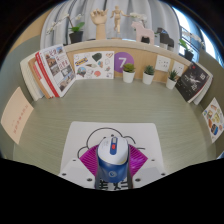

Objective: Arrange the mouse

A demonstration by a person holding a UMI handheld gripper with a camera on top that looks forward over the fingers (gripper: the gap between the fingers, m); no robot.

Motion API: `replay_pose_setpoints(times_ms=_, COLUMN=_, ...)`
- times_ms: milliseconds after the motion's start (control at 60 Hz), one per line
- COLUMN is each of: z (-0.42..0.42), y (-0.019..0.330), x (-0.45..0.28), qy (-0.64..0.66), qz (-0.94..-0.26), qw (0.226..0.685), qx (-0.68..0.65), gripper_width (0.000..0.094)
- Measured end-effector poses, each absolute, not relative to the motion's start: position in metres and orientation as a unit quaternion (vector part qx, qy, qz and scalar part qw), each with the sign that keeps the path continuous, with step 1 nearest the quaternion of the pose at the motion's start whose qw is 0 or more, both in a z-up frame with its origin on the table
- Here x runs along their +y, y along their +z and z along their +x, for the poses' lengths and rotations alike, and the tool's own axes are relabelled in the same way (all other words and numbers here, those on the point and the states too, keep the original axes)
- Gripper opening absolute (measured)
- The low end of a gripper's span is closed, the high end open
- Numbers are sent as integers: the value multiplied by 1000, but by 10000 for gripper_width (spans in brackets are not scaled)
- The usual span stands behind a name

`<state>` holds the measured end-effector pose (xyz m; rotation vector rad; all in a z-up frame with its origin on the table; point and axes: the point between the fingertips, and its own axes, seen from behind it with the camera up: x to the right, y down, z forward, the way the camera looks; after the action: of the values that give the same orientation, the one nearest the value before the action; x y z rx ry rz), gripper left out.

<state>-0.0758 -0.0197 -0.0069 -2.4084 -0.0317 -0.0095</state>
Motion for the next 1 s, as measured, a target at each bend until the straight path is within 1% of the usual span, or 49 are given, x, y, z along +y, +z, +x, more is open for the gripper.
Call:
replay_pose_setpoints(times_ms=50, z=-77, y=-9, x=-20, qy=4, qz=-932, qw=362, qx=2, gripper_width=372)
replay_pose_setpoints(times_ms=167, z=-76, y=-10, x=-22, qy=7, qz=-934, qw=357, qx=-8, gripper_width=415)
replay_pose_setpoints(times_ms=267, z=-77, y=-10, x=-22, qy=21, qz=-936, qw=351, qx=-14, gripper_width=490)
replay_pose_setpoints(times_ms=317, z=-75, y=-16, x=-27, qy=25, qz=-942, qw=336, qx=-15, gripper_width=517)
replay_pose_setpoints(times_ms=333, z=-76, y=-14, x=-25, qy=26, qz=-941, qw=338, qx=-19, gripper_width=529)
replay_pose_setpoints(times_ms=350, z=-77, y=-13, x=-26, qy=28, qz=-941, qw=337, qx=-24, gripper_width=552)
replay_pose_setpoints(times_ms=417, z=-71, y=-16, x=-31, qy=8, qz=-949, qw=314, qx=-30, gripper_width=720)
replay_pose_setpoints(times_ms=450, z=-66, y=-12, x=-32, qy=-9, qz=-951, qw=308, qx=-34, gripper_width=808)
replay_pose_setpoints(times_ms=483, z=-64, y=-2, x=-32, qy=-20, qz=-949, qw=313, qx=-36, gripper_width=853)
replay_pose_setpoints(times_ms=517, z=-67, y=12, x=-31, qy=-18, qz=-946, qw=323, qx=-32, gripper_width=859)
replay_pose_setpoints(times_ms=583, z=-70, y=46, x=-28, qy=-15, qz=-936, qw=353, qx=-16, gripper_width=860)
replay_pose_setpoints(times_ms=717, z=-72, y=131, x=-36, qy=-30, qz=-912, qw=409, qx=-1, gripper_width=857)
replay_pose_setpoints(times_ms=800, z=-82, y=177, x=-46, qy=-25, qz=-896, qw=443, qx=11, gripper_width=854)
replay_pose_setpoints(times_ms=900, z=-92, y=213, x=-66, qy=-28, qz=-883, qw=469, qx=16, gripper_width=853)
replay_pose_setpoints(times_ms=1000, z=-98, y=232, x=-91, qy=-33, qz=-878, qw=477, qx=18, gripper_width=854)
